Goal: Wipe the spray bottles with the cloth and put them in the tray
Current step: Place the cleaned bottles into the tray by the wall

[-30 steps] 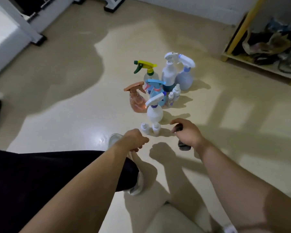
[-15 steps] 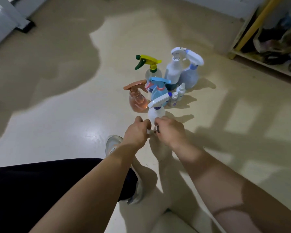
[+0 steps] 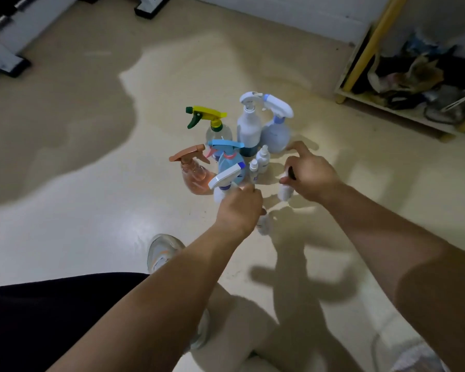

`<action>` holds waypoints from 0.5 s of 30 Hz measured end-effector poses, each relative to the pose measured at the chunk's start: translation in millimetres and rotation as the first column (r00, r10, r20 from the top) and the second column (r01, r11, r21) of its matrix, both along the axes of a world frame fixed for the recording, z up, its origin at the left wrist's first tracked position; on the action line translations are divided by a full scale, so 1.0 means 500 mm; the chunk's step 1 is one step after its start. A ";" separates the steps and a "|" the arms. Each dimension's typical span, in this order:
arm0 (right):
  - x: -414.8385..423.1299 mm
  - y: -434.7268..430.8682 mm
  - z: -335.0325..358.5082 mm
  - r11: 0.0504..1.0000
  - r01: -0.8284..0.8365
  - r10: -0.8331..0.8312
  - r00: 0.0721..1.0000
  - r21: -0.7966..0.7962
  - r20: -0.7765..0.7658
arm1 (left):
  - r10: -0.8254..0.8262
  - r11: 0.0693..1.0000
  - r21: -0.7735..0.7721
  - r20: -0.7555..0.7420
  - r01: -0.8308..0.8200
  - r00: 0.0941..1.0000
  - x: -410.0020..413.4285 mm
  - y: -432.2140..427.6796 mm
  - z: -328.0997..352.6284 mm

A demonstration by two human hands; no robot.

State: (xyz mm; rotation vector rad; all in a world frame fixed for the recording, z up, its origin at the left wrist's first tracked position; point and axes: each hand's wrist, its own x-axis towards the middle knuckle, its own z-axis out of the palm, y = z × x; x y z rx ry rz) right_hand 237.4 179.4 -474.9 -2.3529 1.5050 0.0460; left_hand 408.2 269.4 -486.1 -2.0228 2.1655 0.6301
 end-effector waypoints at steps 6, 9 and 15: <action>0.048 -0.118 0.000 0.963 -0.269 0.268 0.955 0.008 -0.131 | 0.087 0.995 -0.061 0.074 -0.082 0.993 -0.066 -0.055 -0.018; 0.074 -0.143 -0.030 0.930 -0.366 0.362 0.913 0.012 -0.189 | 0.224 0.971 -0.090 0.033 -0.220 0.974 -0.065 -0.082 -0.045; 0.112 -0.160 -0.067 0.892 -0.449 0.450 0.868 0.056 -0.211 | 0.381 0.920 0.078 0.061 -0.385 0.922 -0.064 -0.141 -0.068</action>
